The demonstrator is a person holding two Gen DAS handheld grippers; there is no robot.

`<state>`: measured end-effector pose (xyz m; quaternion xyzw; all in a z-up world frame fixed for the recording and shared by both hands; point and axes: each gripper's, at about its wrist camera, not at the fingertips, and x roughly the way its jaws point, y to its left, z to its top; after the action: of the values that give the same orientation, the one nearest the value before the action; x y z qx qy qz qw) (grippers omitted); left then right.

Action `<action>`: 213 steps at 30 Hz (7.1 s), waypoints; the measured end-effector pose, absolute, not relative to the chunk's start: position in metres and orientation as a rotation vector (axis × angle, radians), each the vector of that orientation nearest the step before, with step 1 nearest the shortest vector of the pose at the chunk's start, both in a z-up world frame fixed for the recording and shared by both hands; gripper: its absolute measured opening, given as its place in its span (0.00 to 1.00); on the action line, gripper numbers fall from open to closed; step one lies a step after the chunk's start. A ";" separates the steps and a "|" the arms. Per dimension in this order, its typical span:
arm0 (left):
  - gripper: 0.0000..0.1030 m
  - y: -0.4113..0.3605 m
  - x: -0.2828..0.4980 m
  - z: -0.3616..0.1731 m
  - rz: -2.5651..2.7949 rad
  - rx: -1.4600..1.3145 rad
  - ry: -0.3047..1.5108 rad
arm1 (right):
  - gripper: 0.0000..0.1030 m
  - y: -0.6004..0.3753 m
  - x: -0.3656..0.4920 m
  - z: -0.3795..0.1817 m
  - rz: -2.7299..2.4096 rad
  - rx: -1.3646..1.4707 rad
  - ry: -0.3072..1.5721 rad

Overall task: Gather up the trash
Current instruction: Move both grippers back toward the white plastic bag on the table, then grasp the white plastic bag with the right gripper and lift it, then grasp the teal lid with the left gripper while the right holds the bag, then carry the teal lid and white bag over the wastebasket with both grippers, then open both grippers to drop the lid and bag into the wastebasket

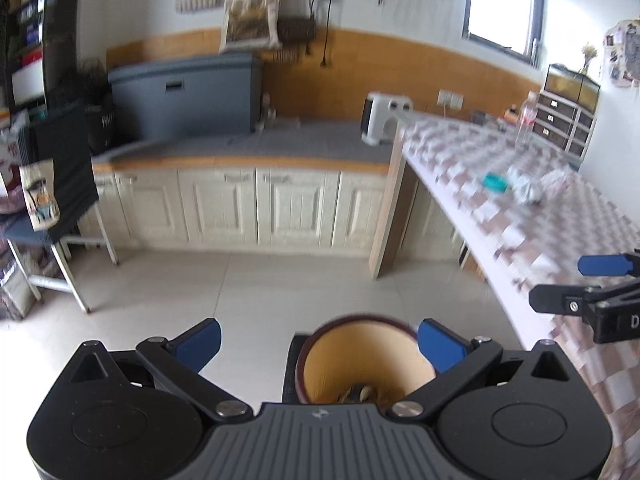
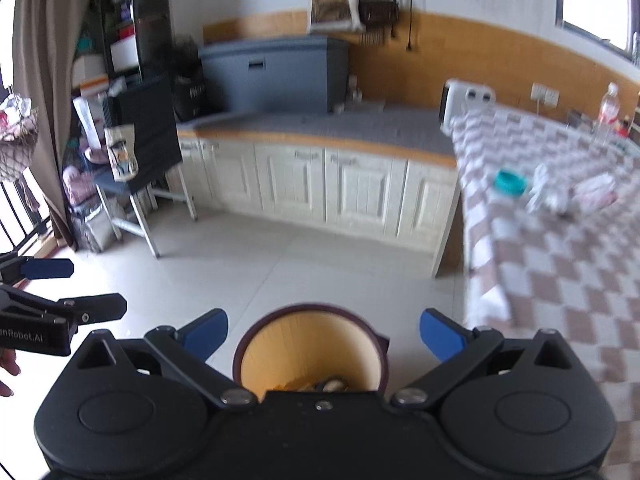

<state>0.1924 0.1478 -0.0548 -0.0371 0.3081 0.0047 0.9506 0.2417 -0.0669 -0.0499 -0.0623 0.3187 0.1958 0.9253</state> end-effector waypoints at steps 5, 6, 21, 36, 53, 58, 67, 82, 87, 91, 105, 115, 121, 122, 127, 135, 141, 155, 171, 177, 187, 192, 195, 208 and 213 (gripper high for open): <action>1.00 0.117 0.186 -0.025 -0.011 -0.064 0.543 | 1.00 -0.098 0.223 -0.021 0.390 -0.130 0.561; 1.00 0.109 0.185 -0.018 -0.019 -0.059 0.526 | 1.00 -0.106 0.219 -0.015 0.381 -0.130 0.541; 1.00 -0.016 0.225 0.050 -0.151 -0.017 0.361 | 1.00 -0.218 0.222 0.067 0.269 -0.176 0.368; 1.00 -0.073 0.360 0.050 -0.215 -0.044 0.333 | 1.00 -0.301 0.375 0.065 0.105 -0.032 0.373; 1.00 -0.078 0.476 -0.042 -0.378 -0.011 0.437 | 1.00 -0.345 0.514 -0.068 -0.047 0.352 0.482; 1.00 -0.102 0.497 -0.070 -0.485 0.147 0.452 | 0.89 -0.356 0.521 -0.087 0.001 0.481 0.487; 0.82 -0.126 0.531 -0.100 -0.539 0.258 0.474 | 0.78 -0.375 0.534 -0.117 0.044 0.650 0.532; 0.73 -0.129 0.546 -0.111 -0.551 0.266 0.490 | 0.30 -0.366 0.536 -0.110 0.140 0.629 0.548; 0.72 -0.137 0.551 -0.113 -0.532 0.277 0.485 | 0.24 -0.372 0.527 -0.098 0.113 0.590 0.506; 0.62 -0.145 0.558 -0.117 -0.504 0.284 0.479 | 0.22 -0.386 0.519 -0.089 0.041 0.598 0.451; 0.49 -0.140 0.552 -0.103 -0.390 0.168 0.491 | 0.21 -0.389 0.516 -0.082 0.007 0.518 0.431; 0.49 -0.100 0.513 -0.063 -0.299 0.069 0.488 | 0.21 -0.354 0.508 -0.062 0.088 0.393 0.420; 0.49 -0.072 0.484 -0.045 -0.254 0.035 0.482 | 0.21 -0.332 0.490 -0.034 0.145 0.314 0.399; 0.49 -0.068 0.480 -0.042 -0.248 0.034 0.483 | 0.21 -0.327 0.485 -0.029 0.154 0.296 0.392; 0.49 -0.053 0.461 -0.030 -0.239 0.018 0.477 | 0.21 -0.303 0.463 -0.011 0.194 0.233 0.379; 0.49 -0.036 0.428 -0.008 -0.237 0.000 0.453 | 0.21 -0.270 0.429 0.009 0.229 0.149 0.370; 0.49 -0.017 0.400 0.010 -0.214 -0.012 0.438 | 0.21 -0.250 0.403 0.023 0.235 0.101 0.359; 0.49 0.043 0.339 0.009 -0.165 -0.048 0.453 | 0.21 -0.174 0.350 0.015 0.296 -0.010 0.420; 0.49 0.127 0.315 -0.075 -0.094 -0.141 0.648 | 0.21 -0.063 0.328 -0.050 0.404 -0.156 0.594; 0.49 0.145 0.320 -0.109 -0.090 -0.174 0.727 | 0.21 -0.035 0.339 -0.084 0.451 -0.185 0.685; 0.49 0.158 0.349 -0.174 -0.108 -0.210 0.893 | 0.21 0.005 0.368 -0.157 0.466 -0.295 0.879; 0.49 0.158 0.374 -0.206 -0.085 -0.222 0.970 | 0.22 0.008 0.382 -0.189 0.453 -0.321 0.964; 0.49 0.156 0.388 -0.227 -0.081 -0.258 1.021 | 0.22 0.005 0.389 -0.207 0.432 -0.326 1.017; 0.74 0.157 0.426 -0.275 -0.019 -0.337 1.097 | 0.22 -0.006 0.420 -0.244 0.387 -0.218 1.151; 0.78 0.169 0.423 -0.275 0.019 -0.316 1.103 | 0.39 -0.017 0.428 -0.252 0.389 0.026 1.158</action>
<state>0.4232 0.1688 -0.2749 -0.1497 0.5216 0.0088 0.8399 0.4283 -0.0168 -0.2518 0.0122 0.5437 0.1826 0.8191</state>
